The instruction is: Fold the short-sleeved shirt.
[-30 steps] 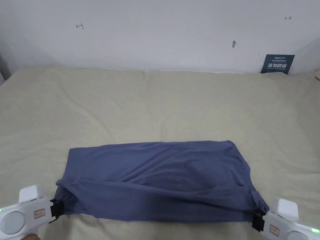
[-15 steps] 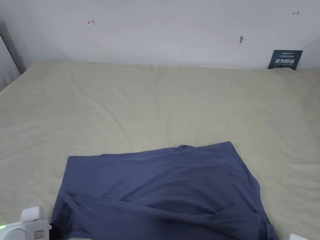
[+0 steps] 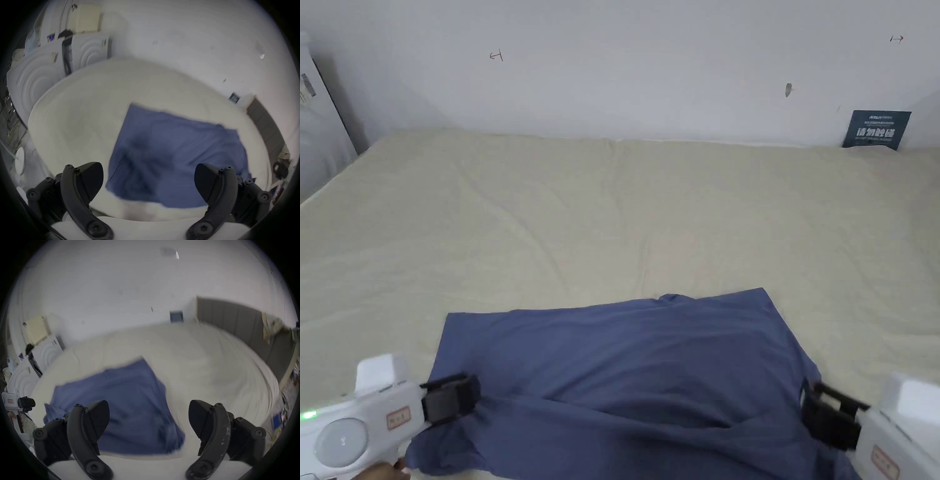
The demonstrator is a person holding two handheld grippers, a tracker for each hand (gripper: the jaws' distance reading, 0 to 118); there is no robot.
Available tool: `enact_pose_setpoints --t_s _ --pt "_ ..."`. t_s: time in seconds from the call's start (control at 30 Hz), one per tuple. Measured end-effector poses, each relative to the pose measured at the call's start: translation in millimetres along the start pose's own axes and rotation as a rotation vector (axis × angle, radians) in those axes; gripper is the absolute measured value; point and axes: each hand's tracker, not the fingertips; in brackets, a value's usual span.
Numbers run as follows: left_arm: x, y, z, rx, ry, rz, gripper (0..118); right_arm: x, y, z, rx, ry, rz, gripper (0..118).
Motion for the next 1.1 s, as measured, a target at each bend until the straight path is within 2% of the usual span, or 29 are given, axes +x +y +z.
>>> enact_pose_setpoints --t_s 0.1,0.23,0.27,0.33,0.37,0.4,0.43,0.47,0.5,0.57,0.73,1.0,1.1 --pt "35.2 17.0 30.4 0.196 -0.028 -0.067 113 -21.4 32.7 21.5 0.179 0.033 0.034 103" --pt "73.6 25.6 56.4 0.388 -0.044 -0.125 106 -47.9 54.7 45.7 0.34 0.043 0.087 103" --pt "81.3 25.7 59.0 0.425 -0.045 -0.153 100 -51.1 56.6 48.4 0.372 0.033 0.109 103" --pt "93.3 23.7 62.7 0.48 -0.037 -0.194 78 -56.9 57.8 49.8 0.419 0.012 0.146 97" --pt "97.9 22.0 64.0 0.495 -0.04 -0.21 63 -57.2 58.0 48.6 0.421 0.009 0.153 87" --pt "100.4 20.5 62.0 0.503 -0.041 -0.212 34 -58.6 58.3 48.9 0.423 0.006 0.153 66" --pt "103.0 18.5 60.7 0.511 -0.037 -0.214 13 -59.9 58.4 48.7 0.427 0.001 0.154 44" --pt "105.0 16.8 59.3 0.516 -0.035 -0.212 0 -58.9 57.6 44.9 0.431 -0.011 0.157 22" --pt "105.4 16.3 59.0 0.515 -0.039 -0.213 0 -58.4 57.6 42.4 0.432 -0.019 0.163 6" --pt "103.2 18.7 54.8 0.469 -0.076 -0.212 0 -57.1 57.9 38.7 0.427 -0.026 0.172 1" --pt "98.8 23.5 37.4 0.429 -0.059 -0.229 0 -56.5 59.9 23.1 0.393 -0.018 0.181 1" --pt "67.1 60.3 -38.3 0.175 -0.027 -0.261 0 -67.3 64.4 -14.7 0.327 -0.013 0.195 1" --pt "44.9 78.5 -77.9 0.089 -0.026 -0.211 0 -71.5 63.5 -33.4 0.295 -0.017 0.197 1"
